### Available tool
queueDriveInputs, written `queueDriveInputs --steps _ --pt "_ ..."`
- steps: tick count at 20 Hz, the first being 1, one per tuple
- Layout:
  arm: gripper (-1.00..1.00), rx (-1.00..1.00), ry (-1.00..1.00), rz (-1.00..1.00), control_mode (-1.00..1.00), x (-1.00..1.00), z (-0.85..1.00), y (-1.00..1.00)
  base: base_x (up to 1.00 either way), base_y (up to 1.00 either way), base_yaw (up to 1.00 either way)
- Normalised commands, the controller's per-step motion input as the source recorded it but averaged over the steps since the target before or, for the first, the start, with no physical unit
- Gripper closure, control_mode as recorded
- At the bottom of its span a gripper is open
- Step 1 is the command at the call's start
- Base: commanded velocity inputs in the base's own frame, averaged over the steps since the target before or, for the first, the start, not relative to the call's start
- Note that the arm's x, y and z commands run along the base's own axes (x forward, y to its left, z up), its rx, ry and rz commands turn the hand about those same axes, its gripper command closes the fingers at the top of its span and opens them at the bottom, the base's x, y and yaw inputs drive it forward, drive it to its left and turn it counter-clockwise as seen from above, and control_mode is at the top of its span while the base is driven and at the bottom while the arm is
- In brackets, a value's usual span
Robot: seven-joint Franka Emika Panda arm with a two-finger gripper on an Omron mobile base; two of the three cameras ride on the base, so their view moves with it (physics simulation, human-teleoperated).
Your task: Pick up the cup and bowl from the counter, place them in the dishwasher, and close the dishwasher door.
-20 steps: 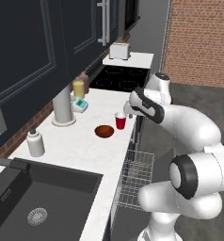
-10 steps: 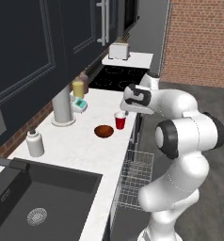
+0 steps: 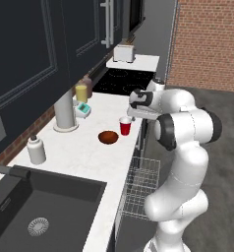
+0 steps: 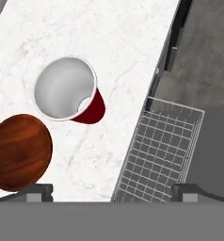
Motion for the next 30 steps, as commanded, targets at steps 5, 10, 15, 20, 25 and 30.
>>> queueDriveInputs --steps 5,10,15,20,25,30 --pt "-1.0 0.0 0.01 0.01 -1.0 0.55 -0.29 -0.17 0.0 0.0 0.0" --pt "-1.0 0.0 0.0 0.0 -1.0 0.62 -0.04 0.0 0.0 0.0 0.0" --pt "-1.0 0.0 0.0 0.0 -1.0 0.4 0.0 0.0 0.0 0.0 0.0" --pt "-1.0 0.0 0.0 0.0 -1.0 0.18 -0.02 0.01 0.0 0.0 0.0" --pt "-1.0 0.0 0.0 0.0 -1.0 0.0 -0.09 0.1 0.0 0.0 0.0" --pt "-1.0 0.0 0.0 0.0 -1.0 -0.14 -0.01 0.13 0.0 0.0 0.0"
